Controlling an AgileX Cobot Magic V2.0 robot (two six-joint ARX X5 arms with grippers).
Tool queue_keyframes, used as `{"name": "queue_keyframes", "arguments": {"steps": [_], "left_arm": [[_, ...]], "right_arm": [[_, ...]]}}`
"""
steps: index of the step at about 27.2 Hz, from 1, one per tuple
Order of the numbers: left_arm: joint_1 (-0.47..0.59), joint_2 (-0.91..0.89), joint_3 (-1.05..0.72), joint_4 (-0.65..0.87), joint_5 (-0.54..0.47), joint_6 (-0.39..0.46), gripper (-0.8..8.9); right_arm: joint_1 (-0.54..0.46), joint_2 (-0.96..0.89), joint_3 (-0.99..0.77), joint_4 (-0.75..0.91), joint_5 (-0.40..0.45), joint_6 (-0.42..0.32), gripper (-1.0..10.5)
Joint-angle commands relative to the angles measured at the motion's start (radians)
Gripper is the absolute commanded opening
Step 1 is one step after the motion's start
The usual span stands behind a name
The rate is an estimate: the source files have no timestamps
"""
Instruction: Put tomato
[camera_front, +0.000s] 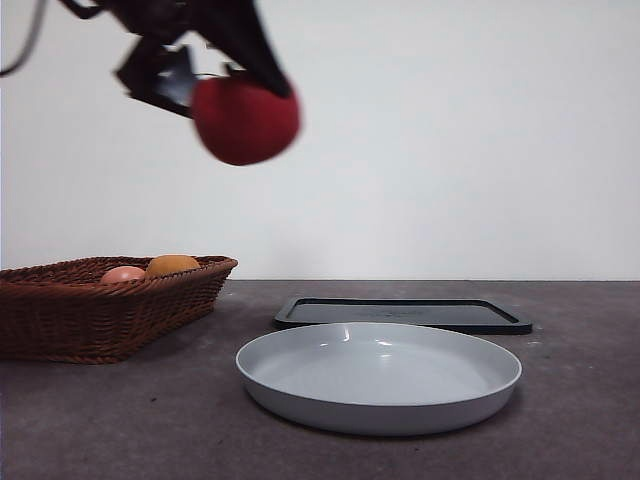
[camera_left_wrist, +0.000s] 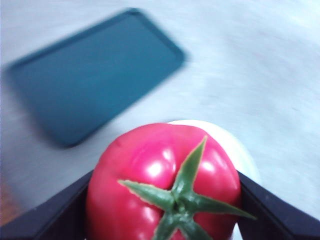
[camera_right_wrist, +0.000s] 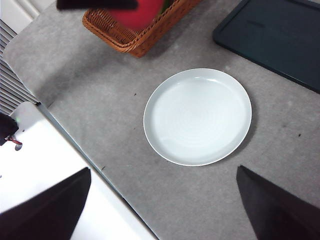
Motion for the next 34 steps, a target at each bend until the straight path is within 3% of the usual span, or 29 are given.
{"name": "queue_keyframes", "arguments": {"steps": [1,11,29,34], "left_arm": [[-0.055,0.055,0.018,0.045,-0.005,-0.002,3.02],[-0.182,0.24,0.018,0.114,-0.086,0.039,3.03],[-0.253,0.417,0.018,0.143,-0.126,0.097,3.13],[-0.261,0.449,0.018,0.126,-0.129,0.102,4.68]], "right_arm": [[0.005,0.008,0.018,0.01,-0.002,0.01,4.6],[0.005,0.008,0.018,0.009,-0.002,0.01,4.6],[0.005,0.008,0.018,0.005,-0.002,0.01,4.6],[0.005,0.008,0.018,0.002,-0.002,0.01,4.6]]}}
